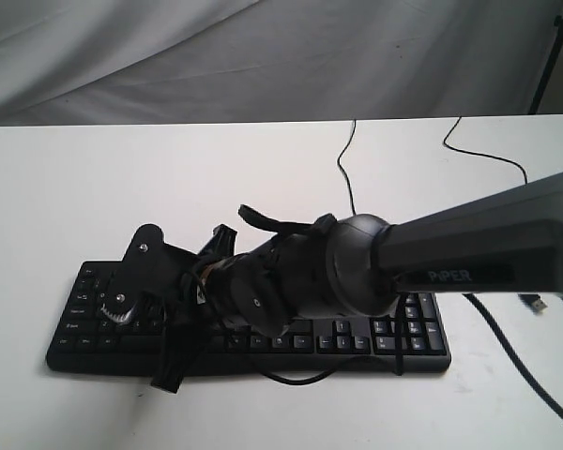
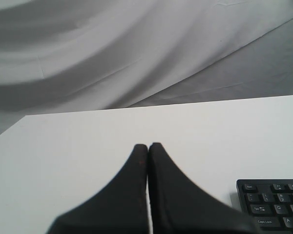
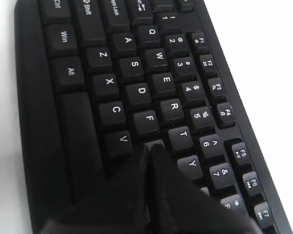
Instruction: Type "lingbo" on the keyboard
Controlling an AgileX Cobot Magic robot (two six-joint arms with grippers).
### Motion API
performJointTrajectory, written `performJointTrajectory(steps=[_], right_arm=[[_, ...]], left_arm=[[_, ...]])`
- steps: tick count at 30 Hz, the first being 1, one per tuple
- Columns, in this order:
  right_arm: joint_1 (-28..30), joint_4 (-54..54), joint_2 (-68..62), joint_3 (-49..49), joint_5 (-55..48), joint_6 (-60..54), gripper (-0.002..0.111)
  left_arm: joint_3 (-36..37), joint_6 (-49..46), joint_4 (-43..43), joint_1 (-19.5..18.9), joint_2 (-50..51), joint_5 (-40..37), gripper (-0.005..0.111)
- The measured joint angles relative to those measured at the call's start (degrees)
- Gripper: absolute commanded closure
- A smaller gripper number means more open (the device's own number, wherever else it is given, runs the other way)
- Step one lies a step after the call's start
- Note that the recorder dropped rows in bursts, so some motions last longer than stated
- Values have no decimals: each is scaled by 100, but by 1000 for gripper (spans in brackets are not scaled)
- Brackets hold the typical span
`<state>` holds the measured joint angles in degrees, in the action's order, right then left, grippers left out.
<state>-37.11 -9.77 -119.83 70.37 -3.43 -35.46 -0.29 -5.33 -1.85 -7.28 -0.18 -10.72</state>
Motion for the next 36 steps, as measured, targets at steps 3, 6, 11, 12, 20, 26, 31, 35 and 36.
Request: performJointTrajectory(steps=[3,6,11,12,20,26,31,35,36], right_arm=[[0,-11,0,0,3,0,108],[0,-20,0,0,13,0,108],[0,-20,0,0,13,0,108],[0,-20,-11,0,13,0,108],[-24,-32,-164,0,13,0,108],[-24,-52,-173,0,13,0,108],[-24,-56,51,0,0,0,108],[-13,-56,132,0,-22,0,108],[-3,-56,156,0,-22,0,108]], left_arm=[[0,0,0,0,0,0,106],[0,0,0,0,0,0,106],[0,0,0,0,0,0,106],[0,0,0,0,0,0,106],[0,0,0,0,0,0,106],[0,0,0,0,0,0,106],[0,0,0,0,0,0,106],[0,0,0,0,0,0,106],[0,0,0,0,0,0,106]])
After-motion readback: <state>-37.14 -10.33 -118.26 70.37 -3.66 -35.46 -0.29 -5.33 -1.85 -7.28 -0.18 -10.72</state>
